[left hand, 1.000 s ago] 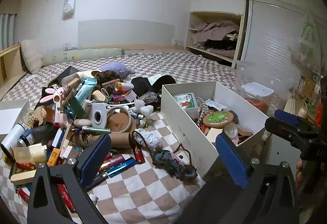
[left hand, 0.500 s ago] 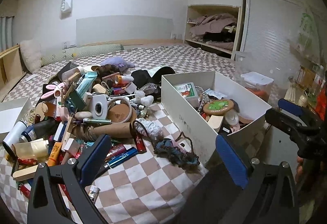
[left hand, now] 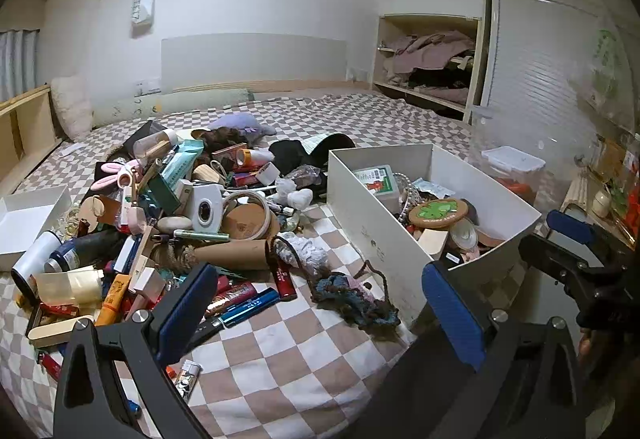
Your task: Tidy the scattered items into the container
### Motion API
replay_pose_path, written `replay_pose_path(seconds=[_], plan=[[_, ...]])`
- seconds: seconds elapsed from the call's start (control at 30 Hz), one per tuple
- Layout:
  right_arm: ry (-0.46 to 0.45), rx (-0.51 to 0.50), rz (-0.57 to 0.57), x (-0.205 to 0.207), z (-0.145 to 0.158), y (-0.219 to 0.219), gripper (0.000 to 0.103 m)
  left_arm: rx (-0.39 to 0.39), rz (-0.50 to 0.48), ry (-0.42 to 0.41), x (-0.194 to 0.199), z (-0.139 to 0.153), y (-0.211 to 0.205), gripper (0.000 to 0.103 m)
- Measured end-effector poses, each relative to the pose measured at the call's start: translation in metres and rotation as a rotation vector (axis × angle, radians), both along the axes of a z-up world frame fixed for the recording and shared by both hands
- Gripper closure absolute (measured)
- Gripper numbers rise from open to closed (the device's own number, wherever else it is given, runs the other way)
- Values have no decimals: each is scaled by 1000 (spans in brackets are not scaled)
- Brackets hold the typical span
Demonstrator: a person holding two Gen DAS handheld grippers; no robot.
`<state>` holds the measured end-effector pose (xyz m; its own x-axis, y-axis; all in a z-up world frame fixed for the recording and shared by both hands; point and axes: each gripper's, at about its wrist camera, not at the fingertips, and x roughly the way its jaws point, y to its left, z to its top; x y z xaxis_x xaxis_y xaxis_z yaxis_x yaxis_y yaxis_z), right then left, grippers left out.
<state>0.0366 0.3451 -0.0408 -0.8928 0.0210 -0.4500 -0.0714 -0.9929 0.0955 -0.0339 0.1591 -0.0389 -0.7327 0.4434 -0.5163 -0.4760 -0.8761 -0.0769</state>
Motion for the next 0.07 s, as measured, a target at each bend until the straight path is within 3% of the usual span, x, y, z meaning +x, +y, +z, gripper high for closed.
replay_pose_path(seconds=[0.07], plan=[[-2,-3,-1,0,0,1,0,-2,1,-1,0,-1,0,0]])
